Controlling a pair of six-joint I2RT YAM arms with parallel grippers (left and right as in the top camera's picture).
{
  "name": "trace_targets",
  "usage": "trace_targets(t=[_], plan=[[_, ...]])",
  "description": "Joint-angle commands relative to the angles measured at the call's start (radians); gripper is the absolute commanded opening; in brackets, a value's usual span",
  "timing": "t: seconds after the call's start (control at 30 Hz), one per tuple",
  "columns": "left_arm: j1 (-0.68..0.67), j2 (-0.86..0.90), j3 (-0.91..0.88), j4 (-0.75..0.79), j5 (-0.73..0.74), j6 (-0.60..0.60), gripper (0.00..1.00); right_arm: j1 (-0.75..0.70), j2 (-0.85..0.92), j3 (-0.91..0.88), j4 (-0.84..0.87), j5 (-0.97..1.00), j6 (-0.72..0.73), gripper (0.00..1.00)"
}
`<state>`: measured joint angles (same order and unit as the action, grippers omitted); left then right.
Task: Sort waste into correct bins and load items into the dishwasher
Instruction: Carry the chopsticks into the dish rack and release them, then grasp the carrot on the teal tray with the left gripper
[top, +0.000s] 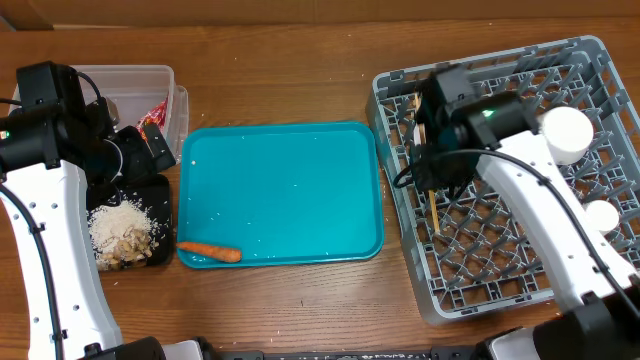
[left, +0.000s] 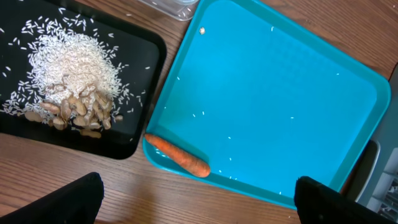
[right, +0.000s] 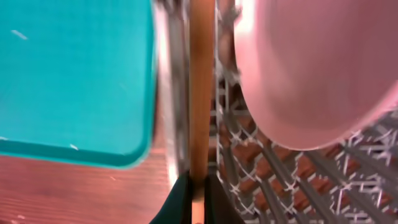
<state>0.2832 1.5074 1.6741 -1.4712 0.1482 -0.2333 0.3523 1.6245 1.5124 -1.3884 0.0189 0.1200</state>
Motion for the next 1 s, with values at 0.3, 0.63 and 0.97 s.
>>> trace_targets(t=[0.3, 0.63, 0.97], plan=[[0.003, -0.003, -0.005, -0.004, 0.002, 0.012, 1.0, -0.009, 0.004, -0.206, 0.159, 0.014, -0.024, 0.12], [0.002, -0.003, -0.005, -0.011, 0.003, 0.008, 1.0, -0.009, -0.065, -0.124, 0.136, 0.014, -0.023, 0.36], [-0.056, -0.003, -0.03, -0.055, 0.051, -0.063, 1.0, -0.196, -0.339, -0.051, 0.132, 0.013, 0.031, 0.75]])
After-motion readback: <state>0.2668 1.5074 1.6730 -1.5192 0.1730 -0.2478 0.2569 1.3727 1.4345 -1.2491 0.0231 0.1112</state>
